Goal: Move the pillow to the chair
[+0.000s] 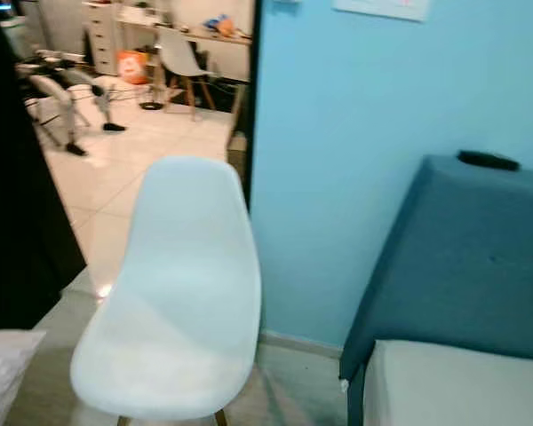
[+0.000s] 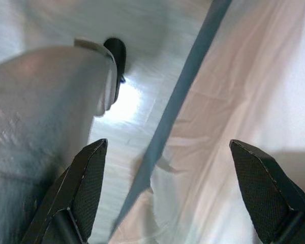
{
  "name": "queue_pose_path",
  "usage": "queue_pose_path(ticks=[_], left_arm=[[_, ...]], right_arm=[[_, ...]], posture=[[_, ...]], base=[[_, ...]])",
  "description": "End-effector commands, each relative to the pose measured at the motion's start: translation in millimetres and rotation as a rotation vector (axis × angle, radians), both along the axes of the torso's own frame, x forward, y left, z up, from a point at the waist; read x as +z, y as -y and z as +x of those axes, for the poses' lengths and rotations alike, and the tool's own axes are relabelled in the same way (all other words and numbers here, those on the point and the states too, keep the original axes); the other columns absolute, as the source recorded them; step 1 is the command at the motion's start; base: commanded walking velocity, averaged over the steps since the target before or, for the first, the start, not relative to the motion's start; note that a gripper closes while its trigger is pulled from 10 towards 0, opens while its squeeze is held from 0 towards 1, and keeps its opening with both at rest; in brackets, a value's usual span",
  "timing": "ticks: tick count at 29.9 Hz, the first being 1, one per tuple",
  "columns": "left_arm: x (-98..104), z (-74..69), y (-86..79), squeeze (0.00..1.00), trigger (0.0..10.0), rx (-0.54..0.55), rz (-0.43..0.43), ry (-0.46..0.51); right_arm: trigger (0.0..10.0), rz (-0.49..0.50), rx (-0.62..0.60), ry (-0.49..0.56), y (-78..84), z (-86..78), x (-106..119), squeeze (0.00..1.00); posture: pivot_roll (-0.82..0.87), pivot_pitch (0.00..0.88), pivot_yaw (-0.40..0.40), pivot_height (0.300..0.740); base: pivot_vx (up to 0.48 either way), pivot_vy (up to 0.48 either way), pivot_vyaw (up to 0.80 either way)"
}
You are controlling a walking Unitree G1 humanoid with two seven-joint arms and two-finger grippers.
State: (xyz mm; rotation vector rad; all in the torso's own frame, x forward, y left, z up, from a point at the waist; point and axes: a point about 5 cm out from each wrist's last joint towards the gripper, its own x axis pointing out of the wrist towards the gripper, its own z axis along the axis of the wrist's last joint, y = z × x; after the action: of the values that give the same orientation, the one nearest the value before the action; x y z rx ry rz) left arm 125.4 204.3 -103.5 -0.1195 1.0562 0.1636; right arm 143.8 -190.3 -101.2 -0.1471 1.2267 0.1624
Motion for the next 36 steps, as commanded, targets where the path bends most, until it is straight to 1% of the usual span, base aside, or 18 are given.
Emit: queue_pose_path(ticks=[1,12,13,18,29,36], left_arm=[[-4,-10.9,2.7,0.0,10.0,-0.013,-0.003,-0.041],[-4,-9.9,6.9,0.0,10.0,-0.041,-0.008,-0.044],[-4,-9.4,7.6,0.0,10.0,-0.048,-0.009,-0.044],[-4,-9.0,8.7,0.0,10.0,-0.054,-0.01,-0.044],[-5,-8.8,10.4,0.0,10.0,-0.058,-0.017,-0.045],[-5,-9.2,11.3,0.0,10.0,-0.063,-0.02,-0.049]], right_arm=[[10.0,0.002,-0.002,-0.001,-0.3,-0.7,0,0.0],[10.0,-0.007,0.009,0.014,1.3,3.9,2,0.0],[10.0,0.002,-0.004,0.029,0.9,7.1,3,0.0],[10.0,0.005,-0.029,0.05,1.4,12.5,5,0.0],[10.0,0.003,-0.039,0.057,1.6,14.0,5,0.0],[10.0,0.006,-0.088,0.089,2.0,17.4,7,0.0]], posture=[[0.06,0.044,-0.089,0.74],[0.07,0.029,-0.101,0.74],[0.07,0.027,-0.101,0.74],[0.07,0.026,-0.099,0.74],[0.06,0.029,-0.096,0.74],[0.06,0.029,-0.093,0.74]], base=[[0.0,0.0,-0.77],[0.0,0.0,-0.78],[0.0,0.0,-0.78],[0.0,0.0,-0.78],[0.0,0.0,-0.78],[0.0,0.0,-0.79]])
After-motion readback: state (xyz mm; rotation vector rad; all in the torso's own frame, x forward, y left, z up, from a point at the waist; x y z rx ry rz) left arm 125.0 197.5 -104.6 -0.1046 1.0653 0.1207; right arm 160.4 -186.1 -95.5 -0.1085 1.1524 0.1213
